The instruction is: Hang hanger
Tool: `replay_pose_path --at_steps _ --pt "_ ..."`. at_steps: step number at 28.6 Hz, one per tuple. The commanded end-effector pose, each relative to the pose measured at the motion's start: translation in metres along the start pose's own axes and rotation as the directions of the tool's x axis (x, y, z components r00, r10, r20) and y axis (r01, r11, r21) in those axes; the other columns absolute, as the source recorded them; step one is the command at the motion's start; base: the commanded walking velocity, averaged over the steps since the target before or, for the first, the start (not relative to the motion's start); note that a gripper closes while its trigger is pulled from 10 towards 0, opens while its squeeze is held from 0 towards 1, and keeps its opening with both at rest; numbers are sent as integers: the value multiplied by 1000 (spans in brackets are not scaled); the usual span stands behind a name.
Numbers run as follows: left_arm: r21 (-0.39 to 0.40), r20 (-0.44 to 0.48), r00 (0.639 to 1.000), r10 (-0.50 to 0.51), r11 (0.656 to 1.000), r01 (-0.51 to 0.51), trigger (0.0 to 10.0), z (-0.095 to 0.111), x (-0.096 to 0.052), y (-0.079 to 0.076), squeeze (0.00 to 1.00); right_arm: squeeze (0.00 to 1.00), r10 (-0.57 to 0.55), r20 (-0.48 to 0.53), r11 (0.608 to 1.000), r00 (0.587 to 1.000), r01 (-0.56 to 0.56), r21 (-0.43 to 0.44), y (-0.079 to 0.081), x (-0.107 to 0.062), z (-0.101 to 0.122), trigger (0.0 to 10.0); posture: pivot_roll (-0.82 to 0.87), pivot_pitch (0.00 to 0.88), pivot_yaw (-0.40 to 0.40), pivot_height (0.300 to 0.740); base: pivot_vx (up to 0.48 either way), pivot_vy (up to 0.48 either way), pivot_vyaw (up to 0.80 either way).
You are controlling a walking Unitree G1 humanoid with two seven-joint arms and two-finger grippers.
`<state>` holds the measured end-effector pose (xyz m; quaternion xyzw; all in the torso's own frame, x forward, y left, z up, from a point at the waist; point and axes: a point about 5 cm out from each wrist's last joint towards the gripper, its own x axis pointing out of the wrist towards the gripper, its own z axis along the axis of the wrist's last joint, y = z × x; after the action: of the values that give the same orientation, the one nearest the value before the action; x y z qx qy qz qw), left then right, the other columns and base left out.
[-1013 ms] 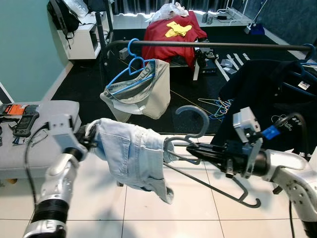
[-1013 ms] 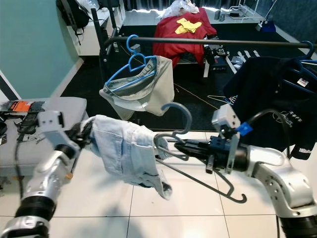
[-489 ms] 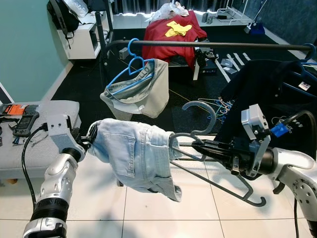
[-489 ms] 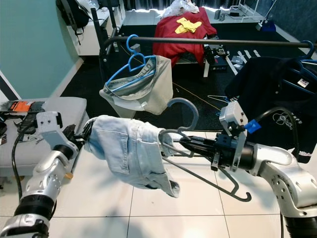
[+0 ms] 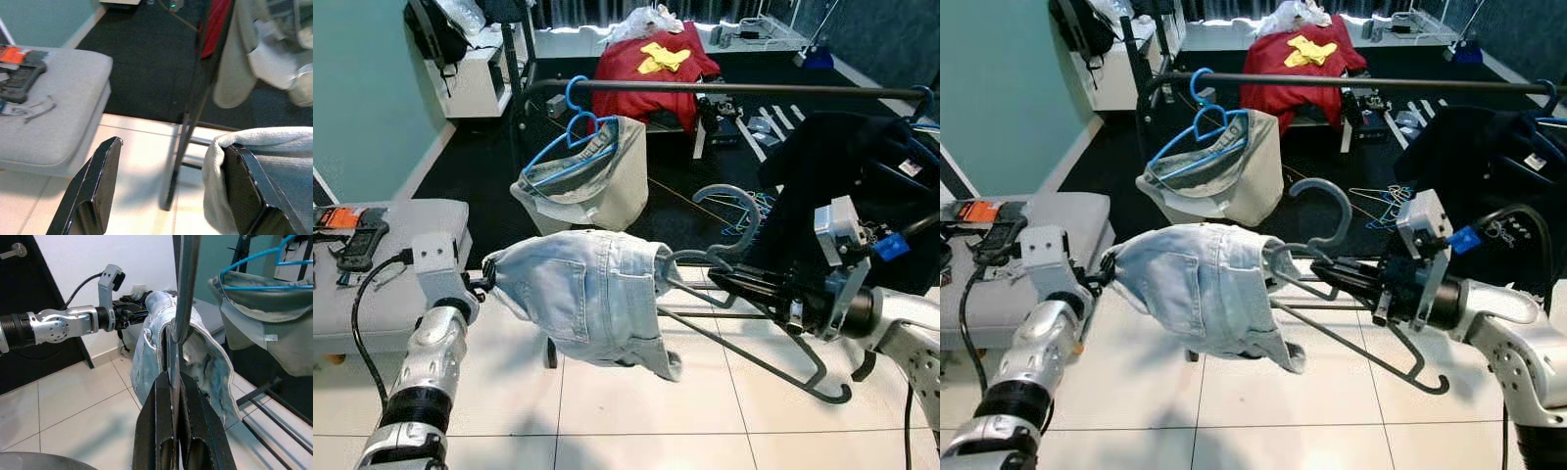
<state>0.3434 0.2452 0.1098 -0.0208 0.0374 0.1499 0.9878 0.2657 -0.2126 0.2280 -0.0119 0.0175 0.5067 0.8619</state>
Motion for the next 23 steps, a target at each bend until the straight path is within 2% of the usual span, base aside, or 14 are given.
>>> replay_pose_path --at_steps 1,4,5,6,7,8,9,11,12,13,14,18,20,23 --pt "45 -67 989 129 991 -126 10000 -12 -3 29 0 0 -34 88 998 995 39 -48 -4 -13 19 10000 -62 72 59 740 0 0 0" --pt "51 -63 989 133 990 -130 10000 -12 -3 29 0 0 -30 92 999 995 34 -40 -3 -13 18 10000 -59 67 58 740 0 0 0" --pt "13 -47 994 103 995 -102 10000 -9 -2 26 0 0 -25 95 999 995 29 -34 -2 -14 17 10000 -59 66 58 740 0 0 0" --pt "-163 4 1000 10 987 -10 10000 -1 -1 14 0 0 -34 108 999 994 37 -30 -4 -16 17 10000 -59 64 58 740 0 0 0" --pt "-163 4 1000 10 987 -10 10000 -1 -1 14 0 0 -34 108 999 994 37 -30 -4 -16 17 10000 -59 64 58 740 0 0 0" --pt "-311 63 996 -64 947 80 10000 7 -1 5 0 0 -39 120 999 992 42 -26 -5 -17 17 10000 -59 64 58 740 0 0 0" --pt "-490 133 980 -147 850 194 10000 17 -2 -6 0 0 -43 135 999 990 46 -20 -6 -19 17 10000 -59 62 59 740 0 0 0" --pt "-490 133 980 -147 850 194 10000 17 -2 -6 0 0 -43 135 999 990 46 -20 -6 -19 17 10000 -59 62 59 740 0 0 0" --pt "-615 220 942 -254 714 336 10000 28 -7 -18 0 0 -42 143 999 989 45 -13 -6 -19 17 10000 -60 59 59 740 0 0 0" --pt "-615 220 942 -254 714 336 10000 28 -7 -18 0 0 -42 143 999 989 45 -13 -6 -19 17 10000 -60 59 59 740 0 0 0" --pt "-649 328 849 -414 554 521 10000 41 -19 -39 0 0 -37 144 999 989 38 -4 -5 -18 15 10000 -59 59 58 740 0 0 0" --pt "-635 346 823 -451 532 559 10000 44 -22 -44 0 0 -35 142 999 989 36 -2 -5 -18 14 10000 -59 59 58 740 0 0 0" --pt "-627 390 756 -525 449 636 10000 47 -32 -53 0 0 -30 136 1000 990 30 4 -4 -17 12 10000 -58 61 59 740 0 0 0" --pt "-632 404 731 -550 411 657 10000 48 -36 -55 0 0 -28 133 1000 991 27 7 -4 -17 12 10000 -58 63 59 740 0 0 0"
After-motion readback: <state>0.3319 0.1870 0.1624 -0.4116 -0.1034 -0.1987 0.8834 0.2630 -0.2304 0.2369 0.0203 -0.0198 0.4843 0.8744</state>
